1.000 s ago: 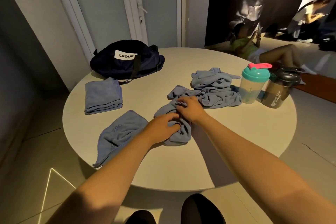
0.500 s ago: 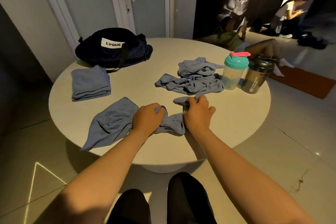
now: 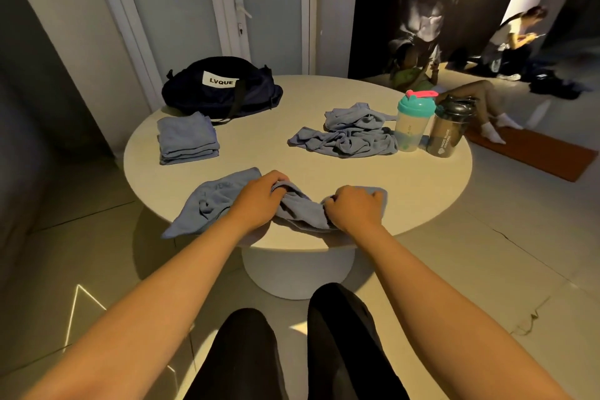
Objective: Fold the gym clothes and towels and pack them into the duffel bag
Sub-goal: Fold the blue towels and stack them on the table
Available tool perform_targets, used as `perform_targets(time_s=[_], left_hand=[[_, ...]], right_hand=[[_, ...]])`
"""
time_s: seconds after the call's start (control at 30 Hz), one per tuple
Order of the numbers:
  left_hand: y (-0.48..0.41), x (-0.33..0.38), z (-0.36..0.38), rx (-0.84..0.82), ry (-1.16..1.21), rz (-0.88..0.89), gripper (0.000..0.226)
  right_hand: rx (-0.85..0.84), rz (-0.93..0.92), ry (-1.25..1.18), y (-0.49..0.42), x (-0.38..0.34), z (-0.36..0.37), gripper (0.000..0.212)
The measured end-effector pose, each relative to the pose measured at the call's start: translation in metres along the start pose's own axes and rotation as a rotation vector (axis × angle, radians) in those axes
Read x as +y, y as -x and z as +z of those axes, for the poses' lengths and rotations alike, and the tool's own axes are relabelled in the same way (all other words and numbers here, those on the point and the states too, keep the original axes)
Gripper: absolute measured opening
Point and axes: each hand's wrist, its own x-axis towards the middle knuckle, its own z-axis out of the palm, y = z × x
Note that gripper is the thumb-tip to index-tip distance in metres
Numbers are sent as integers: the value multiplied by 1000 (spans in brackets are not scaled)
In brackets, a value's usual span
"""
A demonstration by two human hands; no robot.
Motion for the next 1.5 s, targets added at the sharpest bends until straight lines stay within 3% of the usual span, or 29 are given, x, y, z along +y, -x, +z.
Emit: perform_targets(time_s=[0.1,0.2,0.27,0.33,0.4,0.5,0.6,0.67,0.87,0.97,1.03,1.1,1.17,1.23,1.3,1.4,1.5], left_hand=[[5,2,-5,11,62,15,17],[7,8,-8,21,102,2,10],[6,11,-13,58,27,2,15],[4,11,-19,57,-43,-34,40],[2,10,-27,0,-86,-110,55],[-6,9,-33,-53,-259,-155,51],[-19,9,-31,-13,-445,-122,21],[-27,5,-27,40,-572,-142,29],[-50,-14,-36,223,-554,-326,36],[-70,-16,-39,361,-322,-314,36],[-83,-18,-35,407,-115,-213,33],[-95,-24,-26,334,-97,-75,35],[-101,-34,-14,232,-186,-36,50],[-102,-50,-2,187,-315,-83,65],[-98,-64,5,118,-461,-184,63],[-88,-73,8,10,-483,-302,52],[-79,-70,6,109,-491,-238,38]], right_hand=[[121,-117,17,2,-8,-10,36],[-145,-340,-239,10,-22,-14,44],[-289,-343,-288,15,-24,-13,40],[-332,-309,-356,16,-21,-15,22],[-361,-176,-502,10,-18,-26,33],[-165,-61,-346,-4,-12,-40,45],[-18,-48,5,-15,-5,-35,32],[-12,-35,124,-24,-3,-32,26],[-12,54,30,-57,-2,-30,20],[54,43,-42,-75,-9,-26,19],[101,-19,-129,-83,-19,-18,28],[139,-172,-154,-87,-29,-2,50],[72,-298,-151,-85,-41,13,60],[-116,-339,-176,-84,-46,29,55],[-230,-319,-151,-85,-44,42,49],[-160,-289,-93,-85,-40,50,41],[-6,-232,-60,-80,-38,45,35]])
